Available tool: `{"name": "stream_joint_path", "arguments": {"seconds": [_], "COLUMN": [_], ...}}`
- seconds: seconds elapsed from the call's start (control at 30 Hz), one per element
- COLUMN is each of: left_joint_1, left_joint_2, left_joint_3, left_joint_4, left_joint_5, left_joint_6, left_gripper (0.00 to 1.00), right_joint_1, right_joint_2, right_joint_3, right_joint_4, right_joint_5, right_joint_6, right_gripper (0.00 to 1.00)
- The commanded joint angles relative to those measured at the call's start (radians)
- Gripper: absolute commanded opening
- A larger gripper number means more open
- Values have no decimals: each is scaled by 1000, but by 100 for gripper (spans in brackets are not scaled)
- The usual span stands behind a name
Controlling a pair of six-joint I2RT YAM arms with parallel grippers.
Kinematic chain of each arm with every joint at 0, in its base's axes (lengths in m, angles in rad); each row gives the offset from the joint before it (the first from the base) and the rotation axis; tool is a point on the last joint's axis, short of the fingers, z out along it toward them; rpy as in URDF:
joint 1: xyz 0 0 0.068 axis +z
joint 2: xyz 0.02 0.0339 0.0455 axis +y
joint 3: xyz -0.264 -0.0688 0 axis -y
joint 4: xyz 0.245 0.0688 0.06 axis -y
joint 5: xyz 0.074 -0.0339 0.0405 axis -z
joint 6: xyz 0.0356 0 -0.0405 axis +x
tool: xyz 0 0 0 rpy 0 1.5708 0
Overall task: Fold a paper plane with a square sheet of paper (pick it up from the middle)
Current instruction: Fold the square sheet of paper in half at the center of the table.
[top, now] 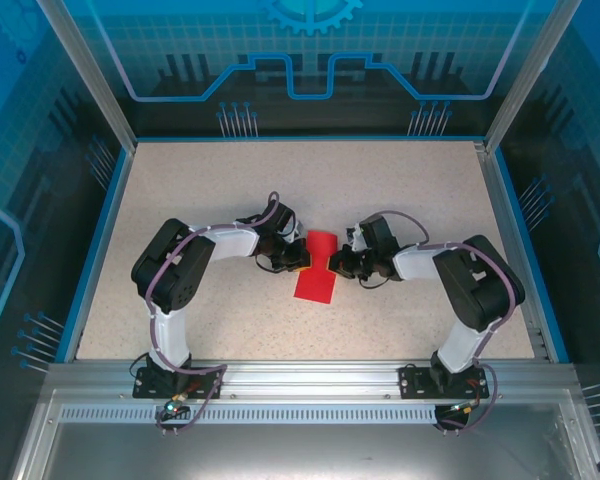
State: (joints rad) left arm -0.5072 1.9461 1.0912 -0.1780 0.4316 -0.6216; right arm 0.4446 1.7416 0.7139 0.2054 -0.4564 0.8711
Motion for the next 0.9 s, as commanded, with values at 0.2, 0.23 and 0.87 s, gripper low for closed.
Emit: {"name": "stream_joint_path", "arguments": {"seconds": [0.2,0.23,0.87], "left_joint_1": [-9,-9,-10], "left_joint_2": [65,65,67], "left_joint_3": [-40,-41,-23], "left_joint_4": [-79,-82,-105], "left_joint_5": [-94,-94,-106], "left_joint_6": [29,30,47], "left_gripper": [0,0,0], "right_joint_1": [-27,-29,-49], "right_joint_2": [57,44,68], "right_joint_3": [-14,-14,52], "right_joint_4": [-42,-46,-83], "right_joint_5": [21,15,18], "right_joint_6": [-35,-32,-65], "right_gripper": [1,1,3]}}
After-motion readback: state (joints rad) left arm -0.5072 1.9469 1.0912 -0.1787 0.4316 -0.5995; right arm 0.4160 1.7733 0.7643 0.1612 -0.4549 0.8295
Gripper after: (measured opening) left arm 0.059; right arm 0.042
